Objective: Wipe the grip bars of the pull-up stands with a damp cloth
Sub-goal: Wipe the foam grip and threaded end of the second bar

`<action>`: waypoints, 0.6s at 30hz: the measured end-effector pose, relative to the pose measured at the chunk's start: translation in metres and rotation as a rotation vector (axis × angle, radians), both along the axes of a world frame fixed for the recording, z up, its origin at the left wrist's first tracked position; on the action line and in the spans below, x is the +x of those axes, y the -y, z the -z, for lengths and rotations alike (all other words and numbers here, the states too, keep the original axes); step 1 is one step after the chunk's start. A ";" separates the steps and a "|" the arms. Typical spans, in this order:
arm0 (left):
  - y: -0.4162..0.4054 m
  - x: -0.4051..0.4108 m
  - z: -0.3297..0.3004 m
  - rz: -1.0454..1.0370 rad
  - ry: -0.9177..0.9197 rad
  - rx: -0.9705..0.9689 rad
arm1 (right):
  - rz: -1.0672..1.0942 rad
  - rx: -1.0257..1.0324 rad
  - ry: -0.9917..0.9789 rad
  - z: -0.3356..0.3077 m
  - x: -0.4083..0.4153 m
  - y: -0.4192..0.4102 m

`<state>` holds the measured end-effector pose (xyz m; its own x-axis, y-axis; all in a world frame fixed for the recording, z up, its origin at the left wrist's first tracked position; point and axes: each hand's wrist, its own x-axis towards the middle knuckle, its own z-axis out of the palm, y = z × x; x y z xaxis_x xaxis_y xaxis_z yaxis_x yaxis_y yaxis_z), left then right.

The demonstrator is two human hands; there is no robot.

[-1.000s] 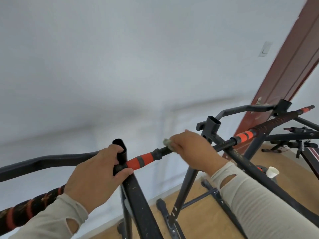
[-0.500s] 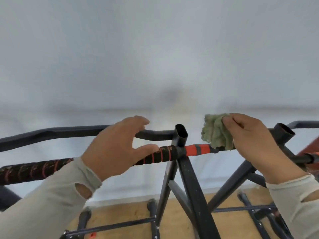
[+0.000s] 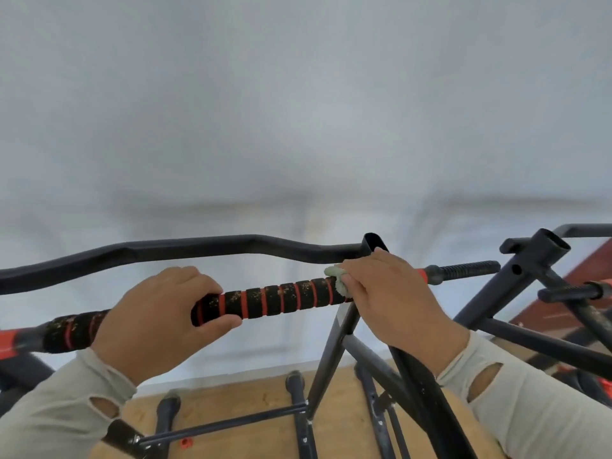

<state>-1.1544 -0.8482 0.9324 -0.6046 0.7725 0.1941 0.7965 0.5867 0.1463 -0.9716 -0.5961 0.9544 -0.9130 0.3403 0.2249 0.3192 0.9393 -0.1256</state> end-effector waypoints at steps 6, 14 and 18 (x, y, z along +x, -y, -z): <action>0.001 -0.003 0.000 0.039 0.025 0.029 | 0.186 0.075 0.044 -0.006 -0.013 0.044; 0.004 -0.009 0.008 0.064 0.011 0.082 | 0.049 0.011 -0.058 0.007 -0.060 0.122; 0.006 -0.009 0.008 0.068 0.003 0.095 | 0.017 0.081 0.038 -0.005 -0.037 0.100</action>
<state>-1.1636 -0.8543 0.9247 -0.5521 0.7899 0.2670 0.8335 0.5146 0.2009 -1.0086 -0.6959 0.9589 -0.9155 0.3385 0.2175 0.3387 0.9402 -0.0374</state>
